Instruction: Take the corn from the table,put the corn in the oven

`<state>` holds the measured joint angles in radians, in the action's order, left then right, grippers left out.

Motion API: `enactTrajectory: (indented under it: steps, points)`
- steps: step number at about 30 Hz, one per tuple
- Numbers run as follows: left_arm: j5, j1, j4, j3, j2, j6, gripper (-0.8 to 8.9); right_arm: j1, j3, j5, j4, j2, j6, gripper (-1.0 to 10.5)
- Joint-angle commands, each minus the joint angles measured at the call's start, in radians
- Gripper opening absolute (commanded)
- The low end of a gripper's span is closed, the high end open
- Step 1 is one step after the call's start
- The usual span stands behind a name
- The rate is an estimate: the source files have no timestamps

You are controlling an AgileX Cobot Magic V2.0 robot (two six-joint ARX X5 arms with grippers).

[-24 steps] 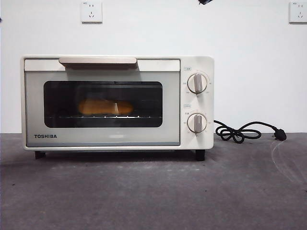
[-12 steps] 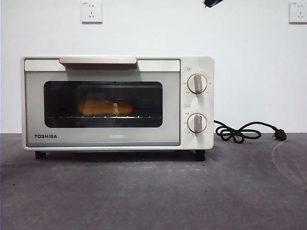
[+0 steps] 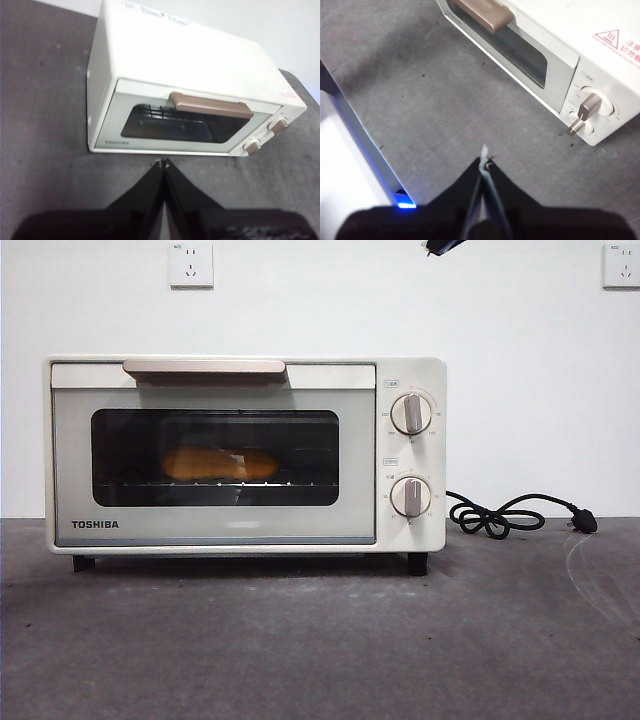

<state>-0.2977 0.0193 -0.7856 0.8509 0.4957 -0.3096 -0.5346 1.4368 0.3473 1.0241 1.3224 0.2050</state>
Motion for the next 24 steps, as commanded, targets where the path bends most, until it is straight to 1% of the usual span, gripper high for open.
enactTrajectory:
  steps: [1,11,14,15,16,18,19,21,22,24]
  points:
    - [0.004,0.002,-0.003,-0.004,0.019,-0.019,-0.04,-0.001,0.001,-0.001,-0.005,-0.005,0.0,0.0]
    - [0.008,0.002,0.0,-0.004,0.171,-0.019,-0.04,-0.001,0.001,-0.015,-0.005,-0.005,0.001,0.0]
    - [0.013,-0.001,-0.003,-0.004,0.166,-0.018,-0.04,-0.001,0.001,-0.015,-0.006,-0.005,0.001,0.0]
    - [0.011,-0.001,-0.003,-0.004,0.151,0.002,-0.04,-0.001,0.001,-0.015,-0.005,-0.005,0.001,0.0]
    - [0.011,-0.001,-0.001,-0.004,0.131,0.044,-0.04,-0.001,0.001,-0.015,-0.006,-0.005,0.001,0.0]
    - [0.016,-0.001,0.017,-0.004,0.092,0.052,-0.04,-0.001,0.001,-0.015,-0.006,-0.005,0.001,0.0]
    - [0.028,0.0,0.041,-0.004,0.068,0.05,-0.04,-0.001,0.001,-0.015,-0.006,-0.005,0.001,0.0]
    - [0.072,0.004,0.14,-0.006,0.003,0.017,-0.04,-0.001,0.001,-0.015,-0.006,-0.005,0.001,0.0]
    - [0.09,0.005,0.195,-0.007,-0.03,0.013,-0.04,-0.001,0.001,-0.015,-0.006,-0.005,0.001,0.0]
    - [0.088,0.009,0.334,-0.02,-0.107,0.029,-0.04,-0.001,0.001,-0.015,-0.005,-0.005,0.0,0.0]
